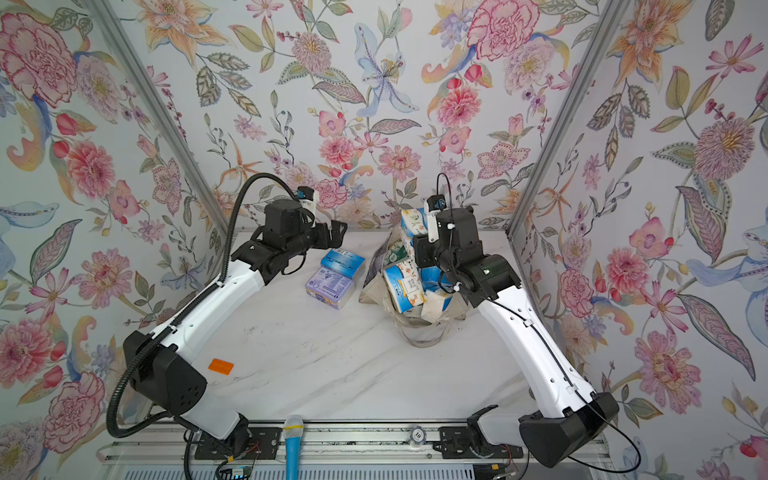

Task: Put tissues into the canvas bag
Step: Place the pack of facial tissues in the canvas bag.

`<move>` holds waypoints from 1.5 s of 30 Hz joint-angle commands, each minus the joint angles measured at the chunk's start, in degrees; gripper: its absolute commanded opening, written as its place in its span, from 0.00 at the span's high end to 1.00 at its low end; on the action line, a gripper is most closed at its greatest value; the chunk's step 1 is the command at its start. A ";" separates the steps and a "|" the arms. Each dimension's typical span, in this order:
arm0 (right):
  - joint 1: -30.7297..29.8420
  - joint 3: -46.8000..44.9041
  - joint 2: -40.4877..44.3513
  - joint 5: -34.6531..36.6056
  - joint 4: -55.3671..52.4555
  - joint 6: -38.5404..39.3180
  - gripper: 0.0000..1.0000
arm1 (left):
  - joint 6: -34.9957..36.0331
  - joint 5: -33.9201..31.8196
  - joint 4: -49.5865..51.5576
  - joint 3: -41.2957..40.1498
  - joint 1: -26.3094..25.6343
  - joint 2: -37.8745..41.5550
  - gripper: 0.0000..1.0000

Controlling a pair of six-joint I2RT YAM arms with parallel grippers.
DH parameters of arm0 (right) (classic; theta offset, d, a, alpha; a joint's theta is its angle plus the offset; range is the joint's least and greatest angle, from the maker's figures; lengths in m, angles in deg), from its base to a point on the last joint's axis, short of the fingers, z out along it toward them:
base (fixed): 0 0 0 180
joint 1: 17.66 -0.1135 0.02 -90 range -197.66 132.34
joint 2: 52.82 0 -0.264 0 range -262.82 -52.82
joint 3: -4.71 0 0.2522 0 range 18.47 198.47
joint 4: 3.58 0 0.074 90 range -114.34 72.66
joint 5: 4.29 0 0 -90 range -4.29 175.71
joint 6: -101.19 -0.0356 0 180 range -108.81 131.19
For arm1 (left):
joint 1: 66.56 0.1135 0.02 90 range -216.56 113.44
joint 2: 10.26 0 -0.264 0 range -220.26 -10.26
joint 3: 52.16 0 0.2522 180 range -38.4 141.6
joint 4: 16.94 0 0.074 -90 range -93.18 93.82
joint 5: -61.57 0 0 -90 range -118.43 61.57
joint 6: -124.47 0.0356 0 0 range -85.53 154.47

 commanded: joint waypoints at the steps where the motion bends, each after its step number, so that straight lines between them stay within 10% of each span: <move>1: 1.20 2.32 -0.91 4.06 -3.99 1.07 0.46 | 1.82 2.59 2.68 6.20 -2.77 -5.09 0.00; 30: 7.90 12.44 -18.22 -13.12 -12.65 4.19 0.44 | 9.87 3.28 22.83 34.96 -10.53 -26.50 0.02; 33: 7.92 12.59 -18.56 -13.33 -13.89 4.67 0.43 | 10.59 1.94 26.20 36.92 -10.53 -28.03 0.23; 37: 7.92 14.25 -19.34 -13.68 -16.33 5.81 0.41 | 10.39 -0.93 27.84 37.43 -10.53 -28.79 0.76; 45: 8.09 17.96 -22.49 -23.21 -18.07 10.00 0.41 | 10.05 -3.24 27.96 37.52 -10.45 -28.62 0.96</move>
